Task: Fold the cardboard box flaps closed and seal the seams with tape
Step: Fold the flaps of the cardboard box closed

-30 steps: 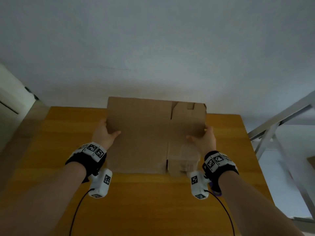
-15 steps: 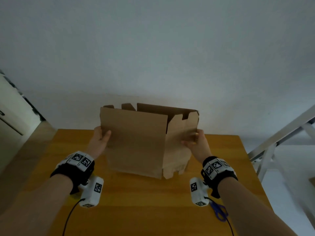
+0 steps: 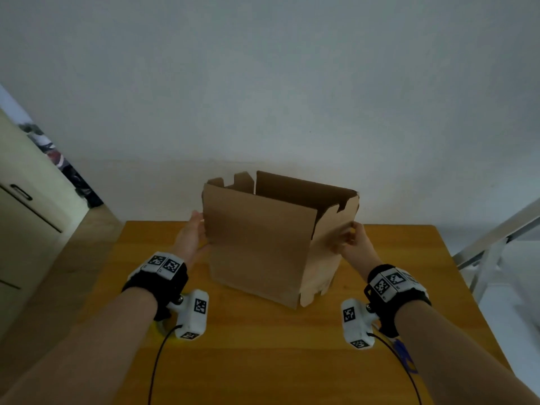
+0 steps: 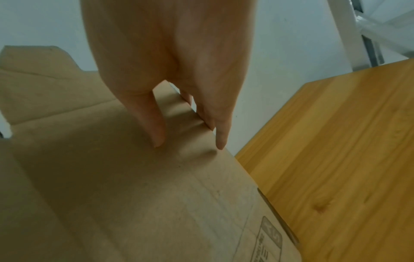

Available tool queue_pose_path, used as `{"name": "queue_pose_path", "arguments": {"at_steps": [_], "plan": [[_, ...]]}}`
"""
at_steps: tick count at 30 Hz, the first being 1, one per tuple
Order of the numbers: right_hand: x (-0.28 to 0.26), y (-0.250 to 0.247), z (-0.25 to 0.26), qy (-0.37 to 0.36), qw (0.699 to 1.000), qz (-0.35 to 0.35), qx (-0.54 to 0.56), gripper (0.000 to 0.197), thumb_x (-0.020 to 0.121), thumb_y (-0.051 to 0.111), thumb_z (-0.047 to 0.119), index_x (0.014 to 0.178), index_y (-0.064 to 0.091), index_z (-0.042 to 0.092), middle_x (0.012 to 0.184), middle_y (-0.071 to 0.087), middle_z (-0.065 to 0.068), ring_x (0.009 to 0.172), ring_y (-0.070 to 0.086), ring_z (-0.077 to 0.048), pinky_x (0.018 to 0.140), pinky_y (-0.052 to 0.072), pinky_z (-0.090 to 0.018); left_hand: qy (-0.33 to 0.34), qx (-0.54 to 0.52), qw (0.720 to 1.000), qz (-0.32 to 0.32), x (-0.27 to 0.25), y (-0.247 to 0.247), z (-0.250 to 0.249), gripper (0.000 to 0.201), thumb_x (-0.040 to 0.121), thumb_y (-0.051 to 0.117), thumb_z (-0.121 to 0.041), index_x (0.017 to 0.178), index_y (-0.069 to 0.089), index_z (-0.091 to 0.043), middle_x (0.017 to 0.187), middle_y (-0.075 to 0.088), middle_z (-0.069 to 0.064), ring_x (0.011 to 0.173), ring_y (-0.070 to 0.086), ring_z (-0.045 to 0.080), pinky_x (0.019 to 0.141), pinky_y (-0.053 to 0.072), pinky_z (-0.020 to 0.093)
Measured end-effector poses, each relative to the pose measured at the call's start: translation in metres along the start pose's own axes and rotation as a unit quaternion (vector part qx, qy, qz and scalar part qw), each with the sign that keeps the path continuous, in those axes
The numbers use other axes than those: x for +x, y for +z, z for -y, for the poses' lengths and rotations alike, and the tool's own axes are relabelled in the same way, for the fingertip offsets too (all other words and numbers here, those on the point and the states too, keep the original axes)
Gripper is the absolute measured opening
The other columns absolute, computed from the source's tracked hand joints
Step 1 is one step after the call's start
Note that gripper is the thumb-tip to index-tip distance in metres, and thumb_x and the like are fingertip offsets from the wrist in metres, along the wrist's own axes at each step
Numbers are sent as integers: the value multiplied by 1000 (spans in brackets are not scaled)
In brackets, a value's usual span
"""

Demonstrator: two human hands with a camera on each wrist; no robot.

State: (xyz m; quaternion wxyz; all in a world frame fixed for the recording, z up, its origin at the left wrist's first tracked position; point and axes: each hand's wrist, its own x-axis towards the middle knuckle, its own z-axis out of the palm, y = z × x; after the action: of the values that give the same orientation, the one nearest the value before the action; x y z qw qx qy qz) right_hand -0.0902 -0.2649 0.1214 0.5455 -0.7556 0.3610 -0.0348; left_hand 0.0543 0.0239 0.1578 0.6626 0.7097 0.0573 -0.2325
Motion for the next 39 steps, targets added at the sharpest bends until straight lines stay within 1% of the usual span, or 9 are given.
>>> {"name": "queue_pose_path", "arguments": {"at_steps": [4,12,15,18,24,26,31,35,39], "plan": [[2,8,0,9,1000,10,9,71,90,52,-2,149,18,18,138,44,-17,123,49,-31,99,47,-48,0,-17,1000,8,2,1,-1,48,98,23,-49,131,45,-22,119,55,4,112,50,21,100,37,41],[-12,14,10,33,996,31,75,72,92,47,-1,150,19,30,149,38,-5,132,43,-27,106,40,-48,-18,-29,999,24,7,-4,4,58,97,25,-51,133,41,-8,131,51,15,119,49,29,107,35,45],[-20,16,9,78,989,45,119,56,99,43,13,149,22,29,150,37,-6,132,42,-33,102,43,-47,-34,-19,998,43,3,-11,6,58,97,30,-50,136,38,-7,124,53,13,113,53,27,99,41,42],[-28,17,9,94,980,74,160,45,101,40,33,146,34,28,147,43,-4,120,52,-33,94,49,-43,-49,-7,995,90,-3,-18,8,40,98,36,-41,129,45,-19,124,55,12,113,53,27,98,43,45],[-37,13,19,99,973,88,190,63,91,38,62,144,37,28,146,42,-3,131,42,-30,104,39,-53,-84,47,986,137,-12,-15,5,25,99,31,-37,110,51,-27,130,49,8,120,46,27,108,29,52],[-40,12,20,104,972,90,192,66,89,39,66,144,36,29,145,43,-2,131,42,-30,105,38,-54,-100,35,981,160,-14,-11,4,28,98,29,-40,117,47,-28,135,43,4,124,42,25,110,26,50],[-44,9,18,114,962,86,232,42,98,39,49,134,45,29,143,46,-4,128,44,-27,102,39,-51,-118,15,980,162,-15,-6,4,35,96,36,-44,126,42,-26,144,37,5,122,43,28,106,31,45],[-48,5,14,114,959,106,237,30,102,38,34,131,44,34,145,43,-5,128,43,-27,99,38,-50,-121,44,979,160,-17,-5,4,64,87,44,-54,140,33,-21,146,35,10,128,40,32,111,28,49],[-49,3,11,89,968,122,199,48,102,37,20,144,27,43,151,33,-1,136,36,-27,91,43,-45,-123,60,978,160,-20,-3,3,74,79,47,-58,140,32,-20,145,36,15,127,41,34,109,31,50]]}}
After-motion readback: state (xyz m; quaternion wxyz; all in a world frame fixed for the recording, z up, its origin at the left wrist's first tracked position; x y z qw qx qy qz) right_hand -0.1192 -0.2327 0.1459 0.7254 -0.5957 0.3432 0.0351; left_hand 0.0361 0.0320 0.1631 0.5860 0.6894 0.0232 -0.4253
